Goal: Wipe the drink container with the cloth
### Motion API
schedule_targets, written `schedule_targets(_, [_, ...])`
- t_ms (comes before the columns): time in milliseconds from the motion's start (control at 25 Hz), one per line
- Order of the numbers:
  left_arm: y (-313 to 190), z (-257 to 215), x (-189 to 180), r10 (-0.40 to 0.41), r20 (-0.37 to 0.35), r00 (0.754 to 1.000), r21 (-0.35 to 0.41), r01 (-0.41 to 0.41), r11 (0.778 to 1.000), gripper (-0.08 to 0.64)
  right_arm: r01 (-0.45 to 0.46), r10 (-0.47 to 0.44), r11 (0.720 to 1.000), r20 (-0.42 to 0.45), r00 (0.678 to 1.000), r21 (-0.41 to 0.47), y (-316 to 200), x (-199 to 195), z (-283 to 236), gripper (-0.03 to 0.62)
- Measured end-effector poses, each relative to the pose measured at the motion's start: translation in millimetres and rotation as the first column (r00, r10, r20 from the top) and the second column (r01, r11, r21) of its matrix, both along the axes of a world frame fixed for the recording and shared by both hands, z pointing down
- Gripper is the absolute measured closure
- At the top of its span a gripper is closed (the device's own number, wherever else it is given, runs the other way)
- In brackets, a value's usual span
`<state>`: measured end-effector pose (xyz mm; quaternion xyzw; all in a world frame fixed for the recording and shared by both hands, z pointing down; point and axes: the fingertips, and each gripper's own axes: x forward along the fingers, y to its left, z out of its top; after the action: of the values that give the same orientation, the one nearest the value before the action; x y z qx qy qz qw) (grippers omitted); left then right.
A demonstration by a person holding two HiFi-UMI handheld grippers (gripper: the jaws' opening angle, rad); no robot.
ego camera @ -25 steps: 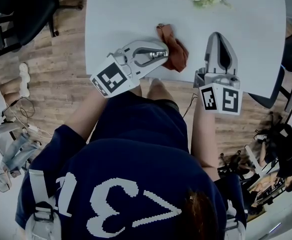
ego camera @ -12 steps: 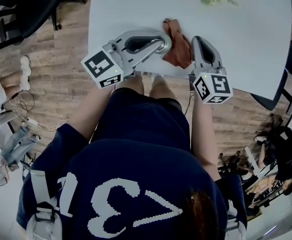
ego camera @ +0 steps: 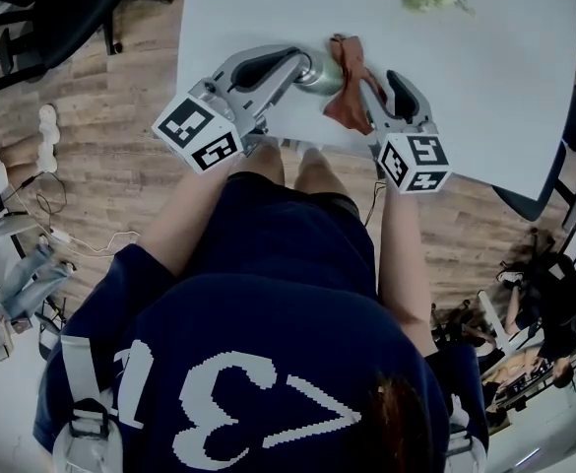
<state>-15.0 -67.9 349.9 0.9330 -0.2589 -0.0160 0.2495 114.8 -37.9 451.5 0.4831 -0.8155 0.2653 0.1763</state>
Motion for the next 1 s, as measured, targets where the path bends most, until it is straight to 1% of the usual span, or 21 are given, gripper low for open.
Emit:
schedule_targets(40, [-6, 3, -10, -0.048, -0.008, 0.999, -0.026, 0.048, 0.998, 0.535, 0.04, -0.04, 0.998, -0.001, 0.999, -0.043, 4, -7, 12, 0.37])
schedule_targets(80, [-10, 7, -18, -0.089, -0.009, 0.996, -0.047, 0.088, 0.995, 0.535, 0.08, -0.082, 0.994, -0.028, 0.996, -0.079, 8, -13, 25, 0.368])
schedule_targets(160, [-16, 13, -32, -0.144, -0.004, 0.99, -0.077, 0.143, 0.987, 0.535, 0.125, -0.141, 0.986, -0.151, 0.978, -0.114, 15, -20, 45, 0.37])
schedule_targets(200, [-17, 15, -36, -0.166, -0.003, 0.986, -0.091, 0.165, 0.982, 0.535, 0.126, -0.147, 0.986, -0.208, 0.967, -0.11, 16, -19, 49, 0.41])
schedule_targets(240, [-18, 16, -39, -0.185, -0.001, 0.983, -0.103, 0.184, 0.978, 0.535, 0.114, -0.135, 0.988, -0.229, 0.964, -0.102, 15, -17, 49, 0.462])
schedule_targets(280, [-19, 18, -42, -0.202, 0.001, 0.979, -0.112, 0.201, 0.973, 0.535, 0.087, -0.105, 0.992, -0.201, 0.974, -0.096, 11, -14, 47, 0.489])
schedule_targets(320, [-19, 19, -45, -0.215, 0.003, 0.977, -0.118, 0.214, 0.97, 0.535, 0.05, -0.062, 0.995, -0.125, 0.99, -0.092, 7, -13, 41, 0.506])
schedule_targets(360, [-19, 20, -47, -0.226, 0.003, 0.974, -0.123, 0.225, 0.967, 0.535, 0.014, -0.016, 0.996, -0.025, 1.0, -0.087, 1, -16, 31, 0.511])
schedule_targets(400, [-19, 21, -49, -0.234, 0.003, 0.972, -0.125, 0.232, 0.965, 0.535, -0.011, 0.017, 0.997, 0.073, 0.997, -0.079, -6, -20, 20, 0.514])
schedule_targets(440, [-18, 21, -51, -0.239, 0.002, 0.971, -0.125, 0.238, 0.963, 0.535, -0.02, 0.03, 0.998, 0.151, 0.988, -0.068, -12, -28, 7, 0.515])
schedule_targets(480, [-18, 21, -51, -0.242, 0.003, 0.97, -0.124, 0.241, 0.963, 0.535, -0.014, 0.025, 0.999, 0.21, 0.977, -0.053, -18, -37, -5, 0.517])
schedule_targets(600, [-16, 19, -48, -0.238, 0.006, 0.971, -0.12, 0.237, 0.964, 0.535, 0.043, -0.042, 0.999, 0.327, 0.944, 0.006, -29, -72, -40, 0.52])
schedule_targets(760, [-14, 16, -44, -0.24, 0.012, 0.971, -0.116, 0.239, 0.964, 0.535, 0.115, -0.14, 0.99, 0.423, 0.895, 0.084, -34, -122, -83, 0.522])
schedule_targets(800, [-14, 16, -43, -0.241, 0.014, 0.97, -0.114, 0.241, 0.964, 0.535, 0.124, -0.154, 0.988, 0.425, 0.892, 0.097, -34, -130, -89, 0.522])
schedule_targets(840, [-13, 16, -42, -0.242, 0.019, 0.97, -0.111, 0.243, 0.964, 0.535, 0.131, -0.164, 0.986, 0.403, 0.9, 0.107, -34, -134, -90, 0.522])
schedule_targets(880, [-13, 16, -43, -0.243, 0.024, 0.97, -0.108, 0.245, 0.964, 0.535, 0.136, -0.168, 0.984, 0.367, 0.915, 0.113, -33, -134, -88, 0.522])
schedule_targets(1000, [-12, 18, -46, -0.245, 0.028, 0.969, -0.111, 0.247, 0.963, 0.535, 0.12, -0.143, 0.988, 0.27, 0.952, 0.1, -28, -115, -69, 0.523])
